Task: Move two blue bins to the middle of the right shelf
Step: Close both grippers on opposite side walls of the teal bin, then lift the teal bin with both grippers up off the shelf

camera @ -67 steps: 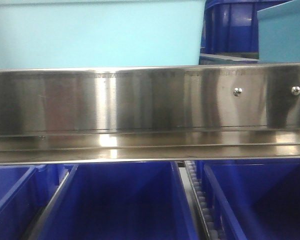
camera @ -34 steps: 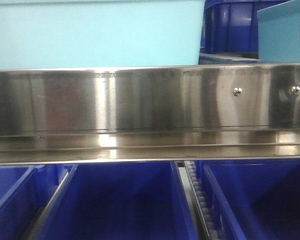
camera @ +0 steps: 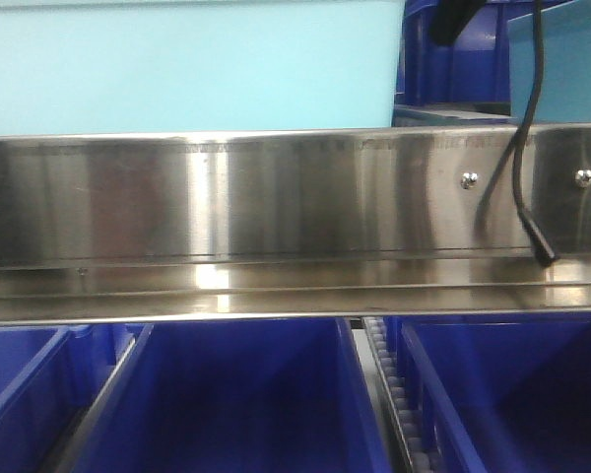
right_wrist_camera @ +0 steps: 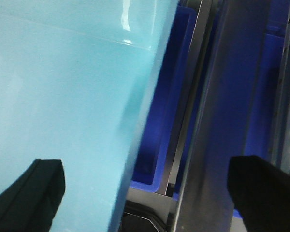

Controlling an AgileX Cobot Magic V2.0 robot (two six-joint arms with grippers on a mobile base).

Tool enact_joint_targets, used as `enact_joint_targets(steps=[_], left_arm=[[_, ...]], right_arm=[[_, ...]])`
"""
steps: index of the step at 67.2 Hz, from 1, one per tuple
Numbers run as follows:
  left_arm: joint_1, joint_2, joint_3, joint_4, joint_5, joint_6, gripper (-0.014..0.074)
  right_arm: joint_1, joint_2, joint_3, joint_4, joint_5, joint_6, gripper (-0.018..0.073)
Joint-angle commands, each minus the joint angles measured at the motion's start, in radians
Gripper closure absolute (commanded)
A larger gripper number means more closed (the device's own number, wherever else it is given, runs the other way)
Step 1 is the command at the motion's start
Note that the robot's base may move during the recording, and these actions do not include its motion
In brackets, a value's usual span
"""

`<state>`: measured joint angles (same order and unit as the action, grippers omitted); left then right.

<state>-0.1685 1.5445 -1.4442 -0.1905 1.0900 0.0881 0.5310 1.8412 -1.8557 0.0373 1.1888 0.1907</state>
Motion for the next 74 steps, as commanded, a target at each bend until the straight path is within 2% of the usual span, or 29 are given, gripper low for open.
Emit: enact_joint_targets(steps=[1, 6, 11, 27, 29, 34, 46, 47, 50, 74], left_arm=[[0.001, 0.014, -0.008, -0.012, 0.001, 0.011, 0.0027], [0.001, 0.016, -0.008, -0.012, 0.001, 0.011, 0.0027], [0.001, 0.016, -0.008, -0.012, 0.001, 0.011, 0.0027], [0.001, 0.016, -0.008, -0.002, 0.001, 0.011, 0.0036], [0.001, 0.016, -0.008, 0.000, 0.003, 0.011, 0.0048], [0.001, 0.016, -0.008, 0.002, 0.003, 0.011, 0.0134], [0.001, 0.016, -0.008, 0.009, 0.003, 0.011, 0.0564], [0.001, 0.016, -0.008, 0.009, 0.003, 0.011, 0.0619], [0.001, 0.016, -0.008, 0.009, 0.005, 0.011, 0.0709], [0.001, 0.008, -0.008, 0.005, 0.019, -0.019, 0.0707]], right_arm=[[0.002, 0.010, -0.008, -0.009, -0.020, 0.001, 0.0005], [0.002, 0.014, -0.008, -0.009, -0.026, 0.001, 0.0060], [0.002, 0.015, -0.008, -0.009, -0.026, 0.001, 0.0165], [0.002, 0.023, -0.008, -0.009, -0.026, 0.001, 0.0685], [0.002, 0.023, -0.008, -0.009, -0.025, 0.001, 0.0724], [0.002, 0.023, -0.008, -0.009, -0.025, 0.004, 0.0711], [0.002, 0.023, -0.008, -0.009, -0.018, 0.004, 0.0712], [0.002, 0.023, -0.008, -0.009, -0.018, 0.004, 0.0712], [0.002, 0.023, -0.008, -0.009, -0.018, 0.004, 0.0712], [0.002, 0.012, -0.008, -0.009, -0.016, 0.011, 0.0712]])
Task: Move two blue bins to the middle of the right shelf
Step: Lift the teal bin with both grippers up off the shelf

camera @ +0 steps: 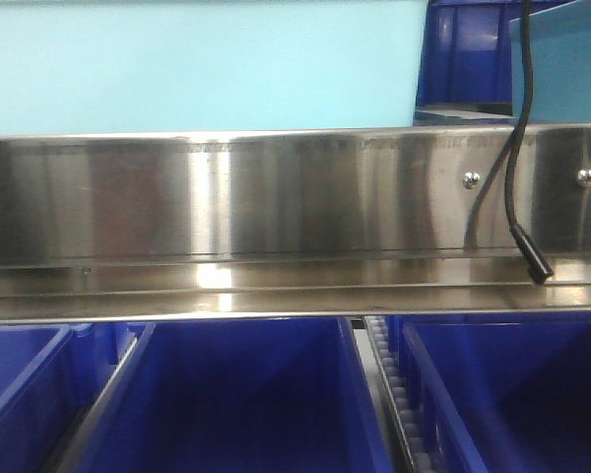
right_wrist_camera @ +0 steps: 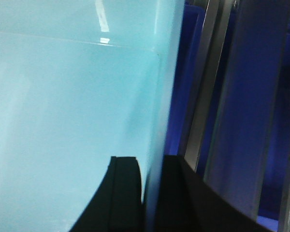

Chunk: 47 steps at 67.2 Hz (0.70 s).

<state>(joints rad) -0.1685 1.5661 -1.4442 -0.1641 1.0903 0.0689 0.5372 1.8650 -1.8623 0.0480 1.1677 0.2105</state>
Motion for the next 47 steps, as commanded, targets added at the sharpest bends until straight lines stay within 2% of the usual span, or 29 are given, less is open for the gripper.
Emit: enact_joint_targets(steps=[1, 13, 27, 47], left_arm=[[0.001, -0.016, -0.008, -0.021, 0.018, 0.000, 0.0707], [0.001, -0.049, -0.039, -0.049, 0.022, 0.000, 0.0707], [-0.001, -0.088, -0.162, -0.105, 0.035, 0.000, 0.0707], [-0.060, -0.118, -0.364, -0.121, 0.068, 0.000, 0.0707]], right_arm=[[-0.005, -0.017, -0.001, -0.020, 0.005, -0.009, 0.0712], [-0.005, -0.069, -0.001, -0.037, -0.021, -0.009, 0.0712], [-0.007, -0.147, -0.001, -0.092, -0.039, -0.009, 0.0712], [-0.007, -0.239, -0.069, -0.126, -0.052, -0.009, 0.0712]])
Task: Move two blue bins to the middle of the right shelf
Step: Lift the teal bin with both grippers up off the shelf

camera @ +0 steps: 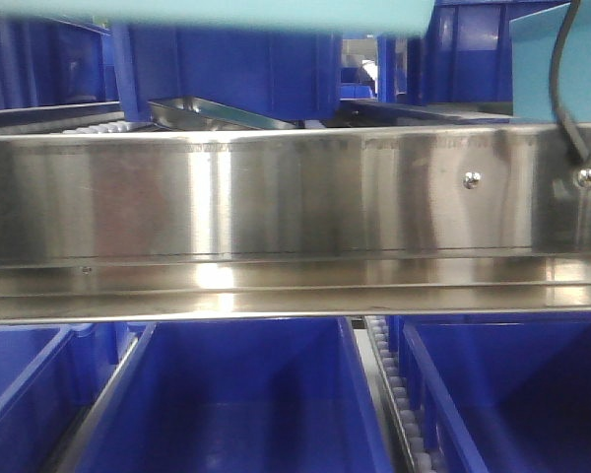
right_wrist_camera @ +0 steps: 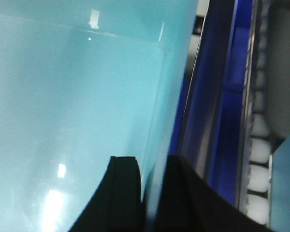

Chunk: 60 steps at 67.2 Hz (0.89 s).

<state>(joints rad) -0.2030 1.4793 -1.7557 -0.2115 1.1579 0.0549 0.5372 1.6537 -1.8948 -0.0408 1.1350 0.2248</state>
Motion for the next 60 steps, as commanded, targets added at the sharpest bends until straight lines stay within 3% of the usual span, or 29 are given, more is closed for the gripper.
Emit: enact_joint_targets(steps=[1, 19, 60], left_arm=[[-0.031, -0.036, -0.057, -0.073, 0.002, 0.014, 0.0707], [-0.061, -0.056, -0.064, -0.076, -0.004, 0.014, 0.0707], [-0.060, -0.056, -0.064, -0.072, -0.120, 0.014, 0.0707]], right_arm=[[-0.007, -0.030, -0.045, -0.037, -0.017, -0.024, 0.0712], [-0.007, -0.045, -0.157, -0.037, -0.012, -0.024, 0.0712], [-0.007, -0.037, -0.157, -0.037, -0.018, -0.024, 0.0712]])
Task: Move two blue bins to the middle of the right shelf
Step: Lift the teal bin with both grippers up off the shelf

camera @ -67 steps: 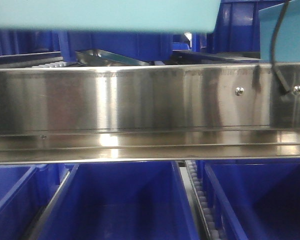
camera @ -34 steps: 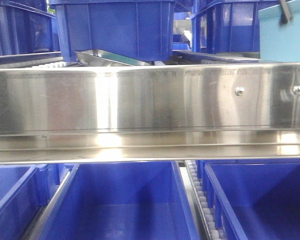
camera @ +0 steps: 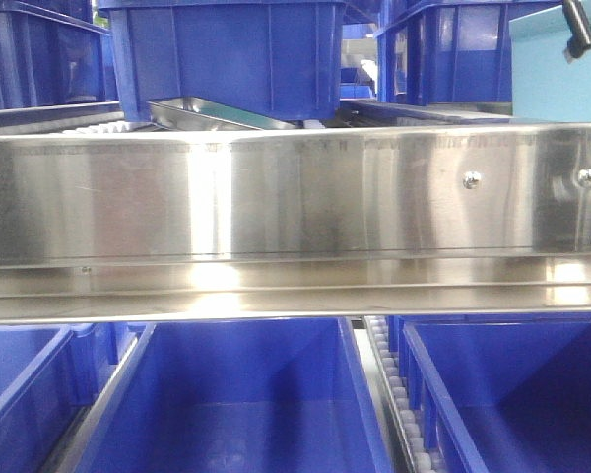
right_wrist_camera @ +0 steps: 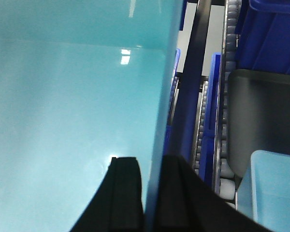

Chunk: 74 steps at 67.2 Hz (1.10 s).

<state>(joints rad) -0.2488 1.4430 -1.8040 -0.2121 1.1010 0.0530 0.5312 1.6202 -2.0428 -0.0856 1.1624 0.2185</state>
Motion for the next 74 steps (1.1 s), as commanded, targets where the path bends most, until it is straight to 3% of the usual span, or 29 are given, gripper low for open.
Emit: enact_joint_targets(steps=[1, 13, 74], left_arm=[[-0.015, -0.020, -0.016, -0.071, -0.070, 0.016, 0.0707], [-0.015, -0.020, -0.016, -0.071, -0.131, 0.016, 0.0707], [-0.015, -0.020, -0.016, -0.071, -0.131, 0.016, 0.0707]], right_arm=[[-0.001, -0.003, -0.009, 0.008, -0.045, -0.017, 0.0712], [-0.001, -0.003, -0.009, 0.008, -0.050, -0.017, 0.0712], [-0.001, -0.003, -0.009, 0.008, -0.050, -0.017, 0.0712]])
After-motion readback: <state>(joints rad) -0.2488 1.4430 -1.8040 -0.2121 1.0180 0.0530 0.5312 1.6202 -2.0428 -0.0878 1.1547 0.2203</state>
